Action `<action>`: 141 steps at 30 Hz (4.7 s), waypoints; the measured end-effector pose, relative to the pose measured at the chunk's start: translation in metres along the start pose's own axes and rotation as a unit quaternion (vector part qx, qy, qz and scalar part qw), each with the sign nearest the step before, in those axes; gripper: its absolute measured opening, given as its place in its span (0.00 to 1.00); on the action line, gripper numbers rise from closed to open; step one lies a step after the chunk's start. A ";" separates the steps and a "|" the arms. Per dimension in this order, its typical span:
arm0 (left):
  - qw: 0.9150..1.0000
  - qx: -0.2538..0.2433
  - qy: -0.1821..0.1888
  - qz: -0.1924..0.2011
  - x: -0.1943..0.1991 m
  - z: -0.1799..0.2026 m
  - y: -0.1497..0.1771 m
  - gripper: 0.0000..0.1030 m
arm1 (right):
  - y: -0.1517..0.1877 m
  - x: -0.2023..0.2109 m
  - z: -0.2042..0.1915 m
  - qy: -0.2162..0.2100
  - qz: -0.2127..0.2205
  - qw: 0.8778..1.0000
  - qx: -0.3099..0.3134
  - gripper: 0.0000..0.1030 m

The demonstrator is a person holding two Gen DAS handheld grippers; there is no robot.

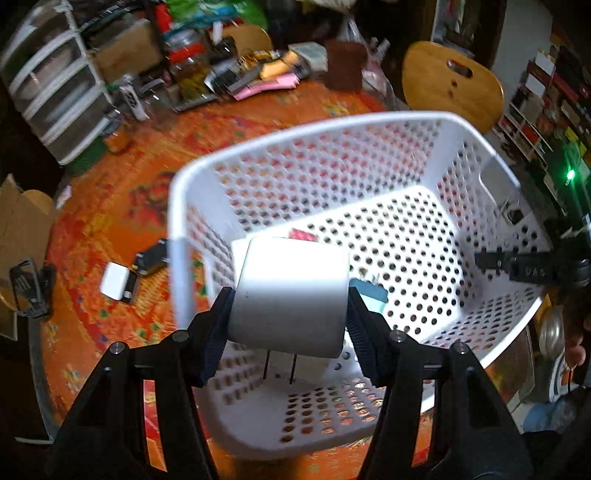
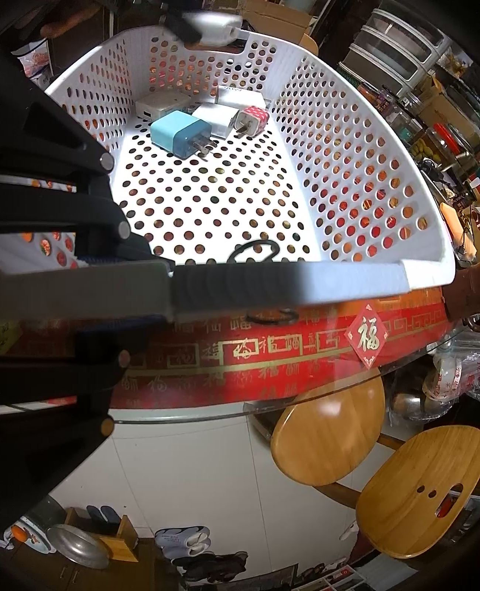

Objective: Organize rigid objects
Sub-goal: 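Carry the white brick charger into the basket and open the left tool, then move the left tool back and grasp the white square charger, then carry the white square charger into the basket and open the left tool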

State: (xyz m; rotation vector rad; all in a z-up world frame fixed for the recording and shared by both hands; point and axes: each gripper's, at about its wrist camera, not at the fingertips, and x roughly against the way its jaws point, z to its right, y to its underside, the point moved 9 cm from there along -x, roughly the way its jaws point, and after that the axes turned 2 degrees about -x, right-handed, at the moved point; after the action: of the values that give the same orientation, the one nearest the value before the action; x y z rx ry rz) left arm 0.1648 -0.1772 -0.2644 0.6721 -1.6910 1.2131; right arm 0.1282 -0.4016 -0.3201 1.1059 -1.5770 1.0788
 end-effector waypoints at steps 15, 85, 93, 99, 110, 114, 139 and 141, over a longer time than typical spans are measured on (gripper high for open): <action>0.999 -0.018 0.003 -0.048 -0.039 0.006 0.003 0.55 | 0.000 -0.001 -0.001 0.002 -0.005 1.000 0.004 0.21; 0.973 0.210 -0.078 -0.049 -0.133 -0.261 0.049 0.47 | 0.000 -0.001 0.000 0.008 -0.008 1.000 -0.001 0.22; 0.974 0.202 -0.102 -0.032 -0.108 -0.263 0.056 0.46 | 0.000 -0.001 -0.001 0.006 -0.007 1.000 0.004 0.22; 0.972 0.196 -0.131 -0.019 -0.082 -0.266 0.063 0.46 | 0.000 -0.001 -0.002 0.008 -0.007 1.000 0.007 0.22; 0.970 0.162 -0.176 0.031 0.000 -0.253 0.047 0.46 | -0.001 -0.001 -0.003 0.006 -0.008 1.000 0.013 0.22; 0.971 0.147 -0.182 0.054 0.033 -0.235 0.031 0.46 | -0.001 -0.001 -0.004 0.003 -0.006 1.000 0.014 0.22; 0.993 -0.022 -0.096 0.065 0.043 -0.027 -0.038 0.42 | -0.001 0.000 -0.004 -0.004 -0.003 1.000 0.013 0.24; 0.995 -0.035 -0.080 0.052 0.027 -0.013 -0.038 0.42 | -0.001 0.000 -0.004 -0.004 -0.004 1.000 0.014 0.24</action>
State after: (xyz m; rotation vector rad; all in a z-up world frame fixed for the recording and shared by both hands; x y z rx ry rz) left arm 0.1892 -0.1767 -0.2223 0.6591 -1.9132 1.1912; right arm 0.1299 -0.3977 -0.3191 1.1347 -1.5677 1.0953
